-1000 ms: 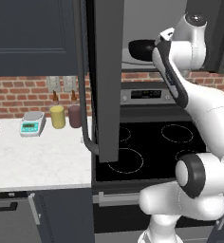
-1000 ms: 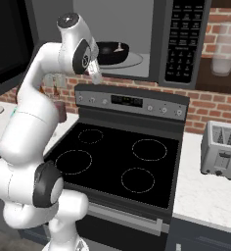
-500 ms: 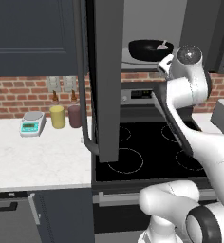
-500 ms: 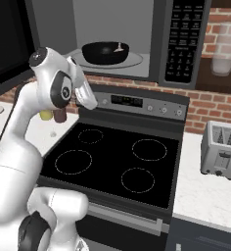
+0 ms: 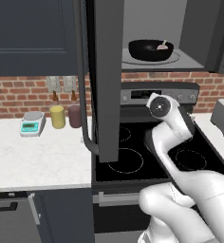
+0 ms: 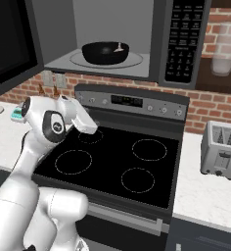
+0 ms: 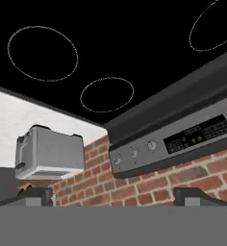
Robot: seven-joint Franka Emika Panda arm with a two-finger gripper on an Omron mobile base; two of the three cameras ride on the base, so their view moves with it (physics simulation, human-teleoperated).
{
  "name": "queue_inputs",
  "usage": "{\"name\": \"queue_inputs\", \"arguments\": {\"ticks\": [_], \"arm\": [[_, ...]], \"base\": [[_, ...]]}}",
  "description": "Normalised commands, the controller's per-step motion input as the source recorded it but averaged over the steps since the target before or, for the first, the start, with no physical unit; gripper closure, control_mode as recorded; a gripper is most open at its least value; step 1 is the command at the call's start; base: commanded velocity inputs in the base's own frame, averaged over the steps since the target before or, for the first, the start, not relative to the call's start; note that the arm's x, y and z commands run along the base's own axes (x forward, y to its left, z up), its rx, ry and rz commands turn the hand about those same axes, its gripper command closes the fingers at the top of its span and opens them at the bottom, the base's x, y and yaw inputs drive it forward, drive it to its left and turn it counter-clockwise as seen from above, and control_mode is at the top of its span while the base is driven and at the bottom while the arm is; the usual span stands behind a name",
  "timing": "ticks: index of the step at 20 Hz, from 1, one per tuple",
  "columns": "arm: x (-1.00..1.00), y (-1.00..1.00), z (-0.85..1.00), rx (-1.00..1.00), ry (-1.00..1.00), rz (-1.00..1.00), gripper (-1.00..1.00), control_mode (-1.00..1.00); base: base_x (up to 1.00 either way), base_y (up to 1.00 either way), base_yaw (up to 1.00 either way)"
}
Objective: Pick the garlic from the sink and place it in the bowl. Then pick the bowl and place it in the microwave. Then close the microwave door and press the start button.
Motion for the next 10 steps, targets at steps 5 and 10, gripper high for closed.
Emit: {"name": "queue_inputs", "arguments": {"ticks": [5,10], "arm": [[-0.2,0.14,-0.5,-0.46,0.0,0.0,-1.0,-1.0],[-0.11,0.58,-0.28,-0.47,0.0,-0.03,-1.0,-1.0]], "base": [[0.0,0.0,0.0],[0.0,0.0,0.0]]}}
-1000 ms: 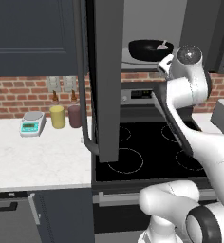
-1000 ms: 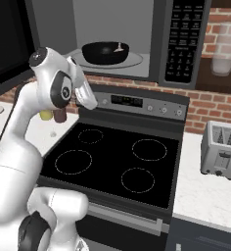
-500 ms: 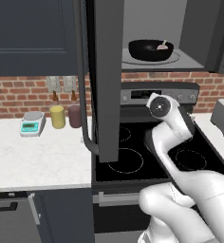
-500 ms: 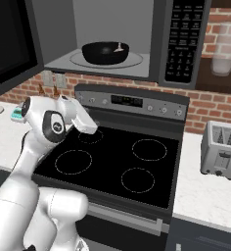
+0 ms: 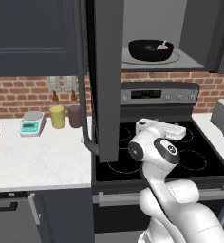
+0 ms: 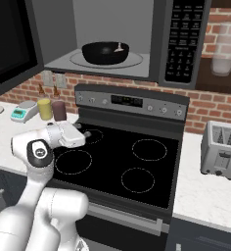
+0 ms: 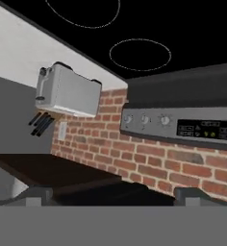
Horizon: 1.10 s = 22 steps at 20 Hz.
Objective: Pick the garlic from the sink and place it in the bowl. Then pick the bowl and place it in the microwave. Then close the microwave door and press the start button.
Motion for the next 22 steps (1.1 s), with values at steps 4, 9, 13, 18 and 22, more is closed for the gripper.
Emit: {"name": "queue_inputs", "arguments": {"ticks": [4,9,13,18,22], "arm": [[-0.1,0.84,-0.08,-0.46,0.0,-0.06,-1.0,-1.0],[-0.18,0.87,0.0,-0.31,0.0,-0.09,-1.0,-1.0],[-0.07,0.89,0.0,-0.26,0.0,-0.09,-1.0,-1.0],[-0.07,0.91,0.01,-0.21,-0.13,-0.07,-1.0,-1.0],[-0.15,1.0,0.13,-0.14,-0.29,-0.02,-1.0,-1.0]], "base": [[0.0,0.0,0.0],[0.0,0.0,0.0],[0.0,0.0,0.0],[0.0,0.0,0.0],[0.0,0.0,0.0]]}}
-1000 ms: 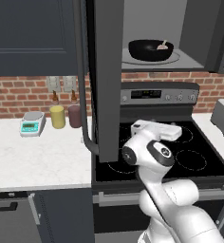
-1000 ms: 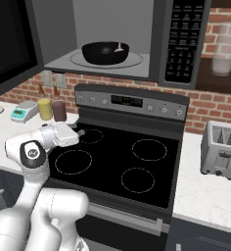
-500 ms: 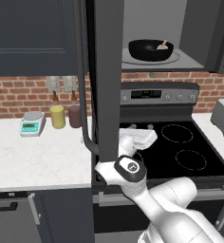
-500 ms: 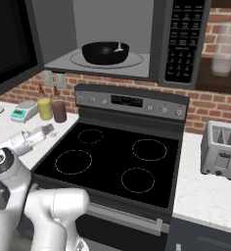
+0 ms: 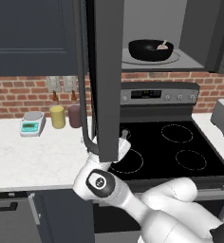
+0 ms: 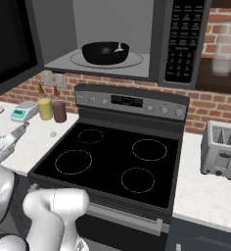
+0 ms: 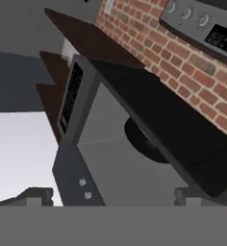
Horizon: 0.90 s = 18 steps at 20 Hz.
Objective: Pick the garlic from the sink and place it in the bowl. Then pick the bowl and place it in the microwave. Then close the microwave door and press the start button.
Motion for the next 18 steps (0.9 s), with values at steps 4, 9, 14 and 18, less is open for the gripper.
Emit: {"name": "queue_inputs", "arguments": {"ticks": [4,9,14,18], "arm": [[-0.2,1.0,0.16,-0.08,-0.32,0.0,-1.0,-1.0],[-0.21,0.88,0.32,-0.02,-0.27,0.06,-1.0,-1.0],[-0.39,0.48,0.49,0.0,-0.28,0.16,-1.0,-1.0],[-0.52,0.07,0.44,0.0,-0.3,0.18,-1.0,-1.0]], "base": [[0.0,0.0,0.0],[0.0,0.0,0.0],[0.0,0.0,0.0],[0.0,0.0,0.0]]}}
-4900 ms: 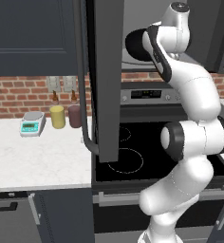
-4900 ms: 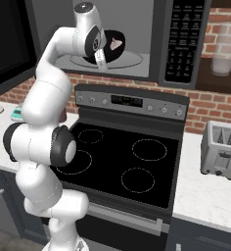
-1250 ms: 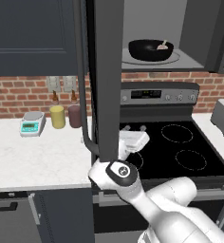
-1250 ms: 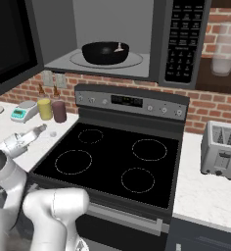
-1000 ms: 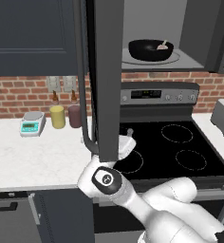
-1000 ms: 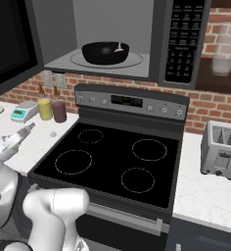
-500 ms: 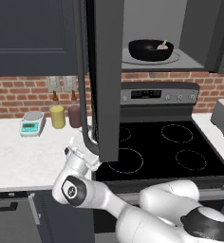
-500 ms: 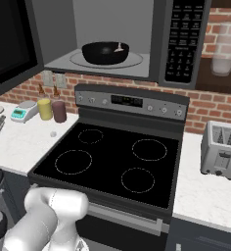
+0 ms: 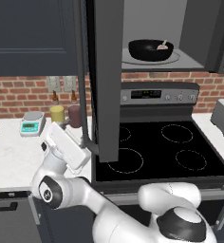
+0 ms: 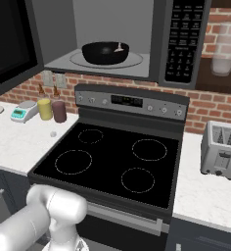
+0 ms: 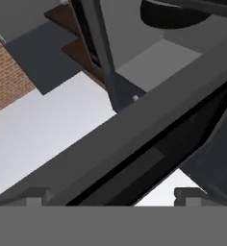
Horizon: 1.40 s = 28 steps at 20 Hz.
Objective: Pick the garlic from the sink and place it in the bowl. Then pick the bowl and place it in the microwave. Then close the microwave door and press the start button.
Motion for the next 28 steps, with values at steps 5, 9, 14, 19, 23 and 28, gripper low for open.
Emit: {"name": "queue_inputs", "arguments": {"ticks": [5,9,14,19,23,28], "arm": [[-0.33,0.0,0.49,0.02,-0.26,0.14,-1.0,-1.0],[-0.12,-0.03,0.64,0.05,-0.17,0.1,-1.0,-1.0],[-0.15,-0.15,0.5,0.07,-0.13,0.12,-1.0,-1.0],[-0.36,-0.34,0.3,0.1,-0.16,0.14,-1.0,-1.0],[-0.44,-0.52,0.34,0.13,-0.12,0.15,-1.0,-1.0],[-0.4,-0.67,0.37,0.12,-0.11,0.18,-1.0,-1.0]], "base": [[0.0,0.0,0.0],[0.0,0.0,0.0],[0.0,0.0,0.0],[0.0,0.0,0.0],[0.0,0.0,0.0],[0.0,0.0,0.0]]}}
